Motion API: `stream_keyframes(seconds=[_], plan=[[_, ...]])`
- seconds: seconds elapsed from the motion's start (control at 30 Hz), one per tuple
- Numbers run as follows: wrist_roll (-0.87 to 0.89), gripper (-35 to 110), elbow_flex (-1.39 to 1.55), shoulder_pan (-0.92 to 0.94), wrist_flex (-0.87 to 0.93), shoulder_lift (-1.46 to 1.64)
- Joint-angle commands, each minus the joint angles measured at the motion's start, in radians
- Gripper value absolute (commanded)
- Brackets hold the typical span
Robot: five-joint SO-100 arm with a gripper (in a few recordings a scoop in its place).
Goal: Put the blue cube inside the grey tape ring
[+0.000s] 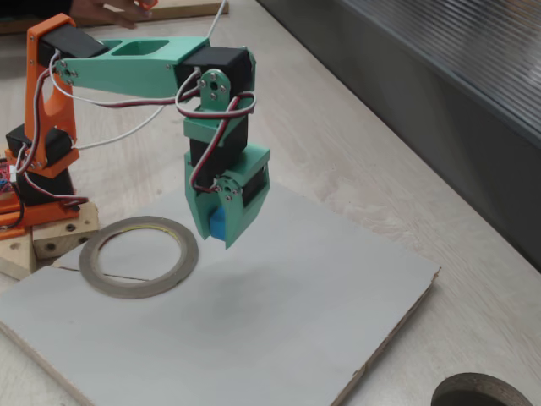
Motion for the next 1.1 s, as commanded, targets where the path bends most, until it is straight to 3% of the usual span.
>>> stream_keyframes(seconds=[0.0, 0.3, 0.9, 1.07], plan=[[0.011, 20, 0.02, 0.083, 0.006, 0.058], [0.017, 20, 0.204, 0.224, 0.006, 0.207], [0.018, 20, 0.77, 0.238, 0.005, 0.632], [0.011, 20, 0.848, 0.36, 0.005, 0.752]])
